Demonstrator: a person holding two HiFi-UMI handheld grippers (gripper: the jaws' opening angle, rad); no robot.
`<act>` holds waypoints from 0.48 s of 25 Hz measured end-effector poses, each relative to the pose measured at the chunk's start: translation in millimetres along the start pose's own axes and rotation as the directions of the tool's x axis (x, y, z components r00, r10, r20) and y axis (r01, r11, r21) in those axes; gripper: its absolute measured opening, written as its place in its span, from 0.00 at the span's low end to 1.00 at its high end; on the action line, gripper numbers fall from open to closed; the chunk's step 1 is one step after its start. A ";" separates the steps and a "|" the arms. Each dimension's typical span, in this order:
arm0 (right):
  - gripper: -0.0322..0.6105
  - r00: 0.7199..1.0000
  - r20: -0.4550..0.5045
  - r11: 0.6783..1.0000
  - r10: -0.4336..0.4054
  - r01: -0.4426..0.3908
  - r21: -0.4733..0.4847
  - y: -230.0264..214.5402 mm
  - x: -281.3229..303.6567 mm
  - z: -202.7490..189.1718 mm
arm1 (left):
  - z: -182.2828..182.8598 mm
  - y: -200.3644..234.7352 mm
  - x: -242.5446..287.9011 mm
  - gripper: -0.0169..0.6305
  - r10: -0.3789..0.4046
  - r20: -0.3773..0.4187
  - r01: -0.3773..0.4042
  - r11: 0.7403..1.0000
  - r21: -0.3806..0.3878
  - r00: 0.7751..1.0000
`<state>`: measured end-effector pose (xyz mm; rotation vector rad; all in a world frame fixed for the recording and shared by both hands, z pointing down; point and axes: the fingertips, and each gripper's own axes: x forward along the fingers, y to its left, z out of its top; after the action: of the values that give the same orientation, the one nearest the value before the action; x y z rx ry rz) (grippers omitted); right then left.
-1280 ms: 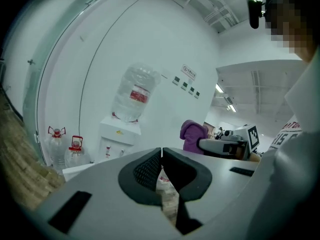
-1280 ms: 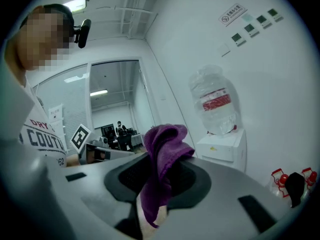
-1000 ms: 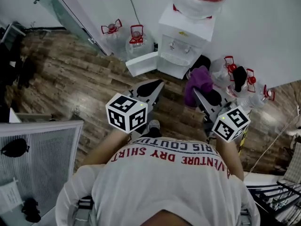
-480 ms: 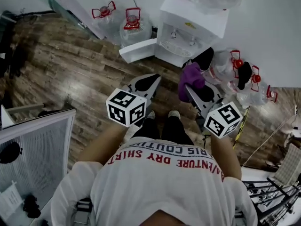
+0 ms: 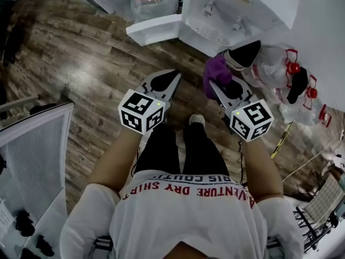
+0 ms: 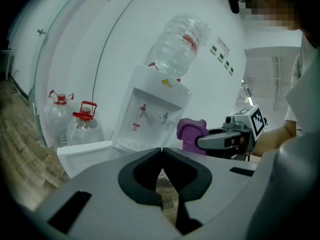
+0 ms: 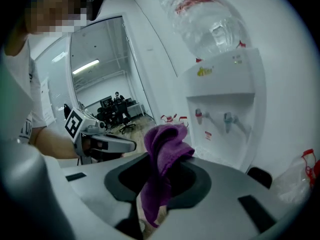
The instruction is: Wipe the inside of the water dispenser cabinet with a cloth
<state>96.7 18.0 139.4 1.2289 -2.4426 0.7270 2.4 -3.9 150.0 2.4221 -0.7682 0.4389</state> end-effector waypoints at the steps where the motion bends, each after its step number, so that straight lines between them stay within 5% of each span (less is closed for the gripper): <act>1: 0.21 1.000 -0.007 1.000 0.006 -0.006 -0.009 -8.9 12.3 -15.9 | -15.4 10.9 11.0 0.08 0.009 0.005 -0.009 1.000 -0.008 1.000; 12: 0.22 1.000 -0.027 0.990 -0.009 0.005 -0.141 -124.1 165.6 -190.0 | -163.3 142.5 139.6 0.08 0.043 0.014 -0.044 0.997 0.063 0.999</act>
<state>109.8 -44.9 412.8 1.1656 -2.4203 0.5547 2.9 -63.3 400.9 2.4725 -0.8251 0.4724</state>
